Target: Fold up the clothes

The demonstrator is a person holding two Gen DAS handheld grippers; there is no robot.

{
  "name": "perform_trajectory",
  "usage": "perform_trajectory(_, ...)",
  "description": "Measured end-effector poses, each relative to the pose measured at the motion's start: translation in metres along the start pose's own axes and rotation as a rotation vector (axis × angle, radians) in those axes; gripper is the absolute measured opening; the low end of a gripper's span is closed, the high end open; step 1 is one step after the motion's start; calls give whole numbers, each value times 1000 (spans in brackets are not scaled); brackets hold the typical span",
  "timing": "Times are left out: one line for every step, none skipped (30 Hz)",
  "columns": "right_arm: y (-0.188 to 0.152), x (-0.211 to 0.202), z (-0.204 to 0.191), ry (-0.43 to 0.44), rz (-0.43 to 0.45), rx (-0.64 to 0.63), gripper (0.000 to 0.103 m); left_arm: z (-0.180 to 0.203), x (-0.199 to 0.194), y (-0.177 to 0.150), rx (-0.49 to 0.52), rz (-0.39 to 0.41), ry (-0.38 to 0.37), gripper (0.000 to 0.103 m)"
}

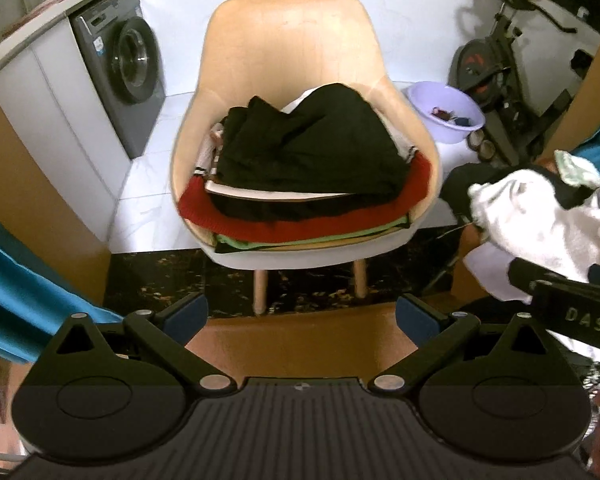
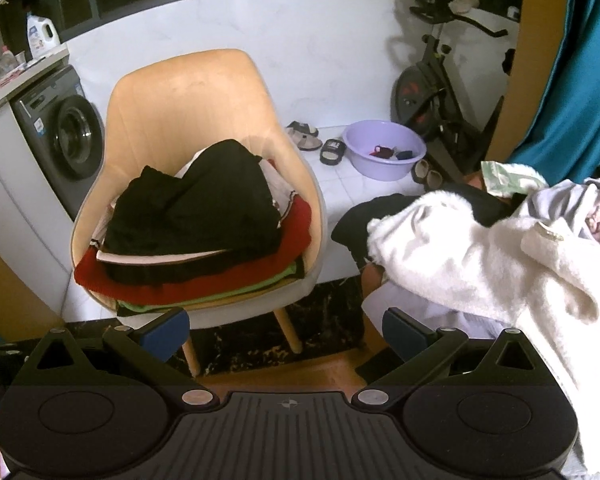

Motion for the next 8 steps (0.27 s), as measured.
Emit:
perform_trajectory(-1,-1,0,1,1,0,102,0,-1,-1,-4,0,-5,102)
perform_trajectory(0,-1,1,2,3,0,102,0,-2,-2,-8,-1,-10,102)
perform_trajectory(0,-1,1,2,4,0,102,1,-2,-3,-2,-1,-6,102)
perform_trajectory(-1,-2,1,4,5,-1,102,1,-4,-4,6,5,1,102)
perform_trajectory(-1,-3,0,7,7,-3,102,2,-5,-4,14,17,4,102)
perform_trajectory(-1,-4,0,10,9,-6,102,3,-8,-4,19,29,6,102)
perform_trajectory(-1,-5,0,11,11,-7,102,3,-9,-3,19,35,5,102)
perform_trajectory(-1,-5,0,12,13,-8,102,3,-11,-1,19,41,5,102)
Point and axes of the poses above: each gripper's, at about its wrist camera, not at the fingertips, and x roughly the way its jaws point, z to its right, y to its top, the point moved 7 cm from there along x, roughly the way its jaws point, and after that the axes turned 3 degrees about -x, right-handed, at the moved point
